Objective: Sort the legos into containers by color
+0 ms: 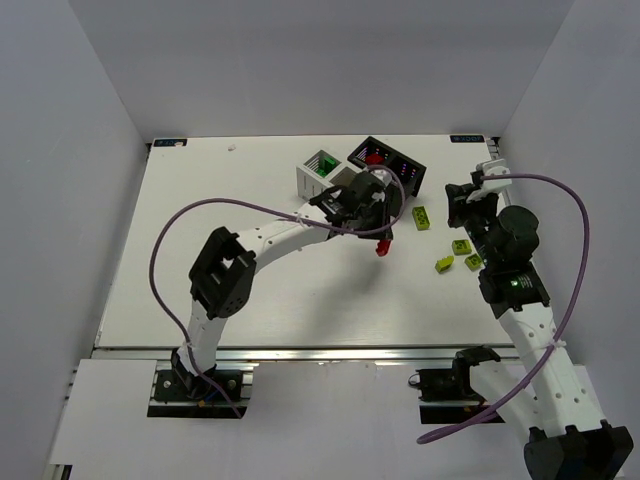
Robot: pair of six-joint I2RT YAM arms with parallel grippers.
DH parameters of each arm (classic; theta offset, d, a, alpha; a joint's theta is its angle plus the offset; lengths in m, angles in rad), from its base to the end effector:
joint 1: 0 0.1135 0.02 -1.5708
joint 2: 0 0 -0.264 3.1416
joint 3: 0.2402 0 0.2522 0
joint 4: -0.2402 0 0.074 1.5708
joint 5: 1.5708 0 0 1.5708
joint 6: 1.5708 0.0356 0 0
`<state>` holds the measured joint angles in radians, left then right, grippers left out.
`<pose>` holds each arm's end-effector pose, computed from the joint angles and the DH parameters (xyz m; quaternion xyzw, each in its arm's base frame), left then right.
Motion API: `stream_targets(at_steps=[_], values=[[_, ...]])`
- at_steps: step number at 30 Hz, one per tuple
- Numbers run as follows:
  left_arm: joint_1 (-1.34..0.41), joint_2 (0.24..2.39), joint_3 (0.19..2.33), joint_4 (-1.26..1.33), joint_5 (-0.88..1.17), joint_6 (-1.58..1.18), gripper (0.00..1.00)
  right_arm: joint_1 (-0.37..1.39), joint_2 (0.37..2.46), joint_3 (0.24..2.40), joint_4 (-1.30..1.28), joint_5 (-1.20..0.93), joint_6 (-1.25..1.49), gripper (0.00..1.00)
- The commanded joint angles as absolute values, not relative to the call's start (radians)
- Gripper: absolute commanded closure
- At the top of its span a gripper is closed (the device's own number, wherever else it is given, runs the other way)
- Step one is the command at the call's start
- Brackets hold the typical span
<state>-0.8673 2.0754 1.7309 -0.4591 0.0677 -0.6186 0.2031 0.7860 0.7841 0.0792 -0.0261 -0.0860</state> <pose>0.3051 -0.3634 0.2395 0.1275 0.9181 -0.2761 0.2542 0.1837 0.0388 0.3683 -0.1073 0.6707 0.0518 0.7321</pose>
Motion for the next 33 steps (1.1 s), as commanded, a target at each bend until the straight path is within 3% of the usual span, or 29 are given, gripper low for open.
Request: stream_targets(at_steps=[1, 11, 19, 27, 33], values=[[-0.838, 1.971, 1.787, -0.42, 0.074, -0.58, 0.84, 0.198, 0.743, 0.767, 0.169, 0.047, -0.086, 1.0], [-0.692, 2.065, 2.035, -0.361, 0.104, -0.545, 0.84, 0.198, 0.71, 0.742, 0.202, 0.037, -0.09, 1.0], [-0.618, 2.198, 2.175, -0.101, 0.172, -0.558, 0.83, 0.198, 0.721, 0.738, 0.199, 0.009, -0.091, 1.0], [-0.606, 2.292, 2.206, 0.156, 0.121, -0.56, 0.8, 0.199, 0.716, 0.736, 0.199, -0.017, -0.089, 1.0], [-0.592, 2.377, 2.264, 0.173, 0.087, -0.563, 0.78, 0.199, 0.713, 0.733, 0.206, -0.011, -0.092, 1.0]])
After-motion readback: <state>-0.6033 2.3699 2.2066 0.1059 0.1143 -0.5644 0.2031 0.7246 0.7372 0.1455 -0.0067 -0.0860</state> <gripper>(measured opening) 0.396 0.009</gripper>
